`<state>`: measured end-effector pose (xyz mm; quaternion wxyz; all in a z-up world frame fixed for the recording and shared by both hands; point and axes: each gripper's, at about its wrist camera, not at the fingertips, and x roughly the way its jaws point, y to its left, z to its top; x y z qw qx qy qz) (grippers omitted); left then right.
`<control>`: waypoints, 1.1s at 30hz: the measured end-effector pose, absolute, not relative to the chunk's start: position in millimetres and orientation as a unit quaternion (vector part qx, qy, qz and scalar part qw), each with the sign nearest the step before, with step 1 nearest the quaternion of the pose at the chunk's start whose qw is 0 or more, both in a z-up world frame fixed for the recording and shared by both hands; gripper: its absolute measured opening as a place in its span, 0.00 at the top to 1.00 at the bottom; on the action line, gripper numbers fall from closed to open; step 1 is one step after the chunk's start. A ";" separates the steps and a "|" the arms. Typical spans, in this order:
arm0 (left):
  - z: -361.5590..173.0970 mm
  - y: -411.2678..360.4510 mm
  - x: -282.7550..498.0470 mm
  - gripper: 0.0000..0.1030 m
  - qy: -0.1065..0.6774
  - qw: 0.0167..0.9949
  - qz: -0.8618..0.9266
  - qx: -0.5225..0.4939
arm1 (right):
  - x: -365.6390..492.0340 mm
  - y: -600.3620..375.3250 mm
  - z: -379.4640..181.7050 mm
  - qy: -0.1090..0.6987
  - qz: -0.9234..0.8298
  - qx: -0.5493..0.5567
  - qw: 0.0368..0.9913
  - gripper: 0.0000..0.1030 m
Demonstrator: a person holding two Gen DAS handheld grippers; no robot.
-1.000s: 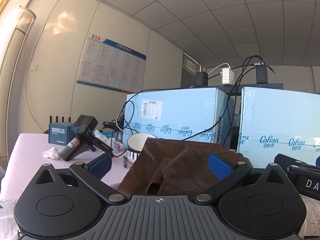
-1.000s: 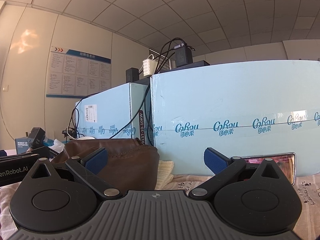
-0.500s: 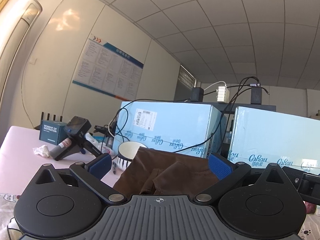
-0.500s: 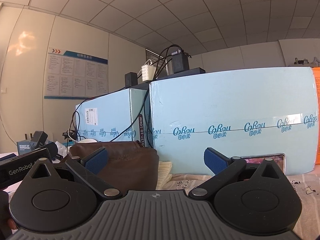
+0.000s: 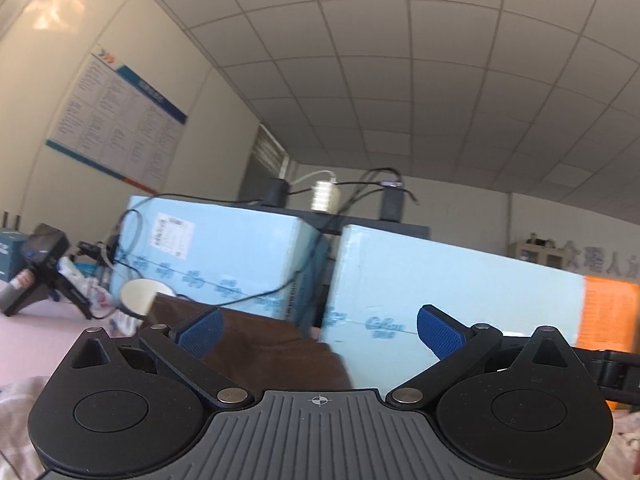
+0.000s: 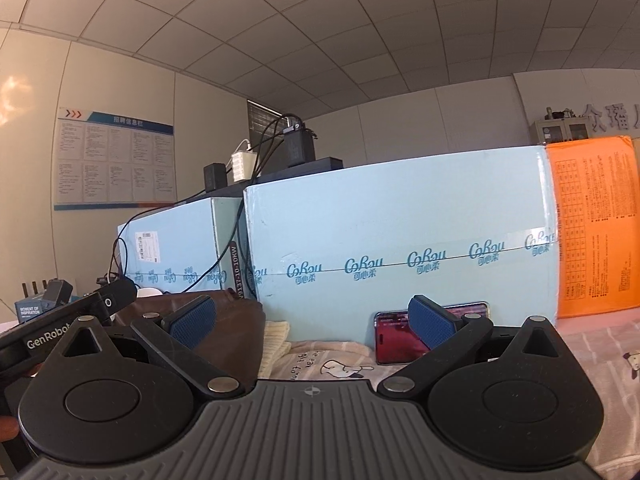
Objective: Fold clothes
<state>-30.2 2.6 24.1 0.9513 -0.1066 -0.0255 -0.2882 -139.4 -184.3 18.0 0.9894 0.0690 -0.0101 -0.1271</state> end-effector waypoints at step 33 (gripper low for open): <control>58.5 -289.1 -129.5 0.00 0.117 0.790 -0.600 -0.048 | -344.1 -441.7 4.4 0.080 -0.518 0.111 0.844 0.00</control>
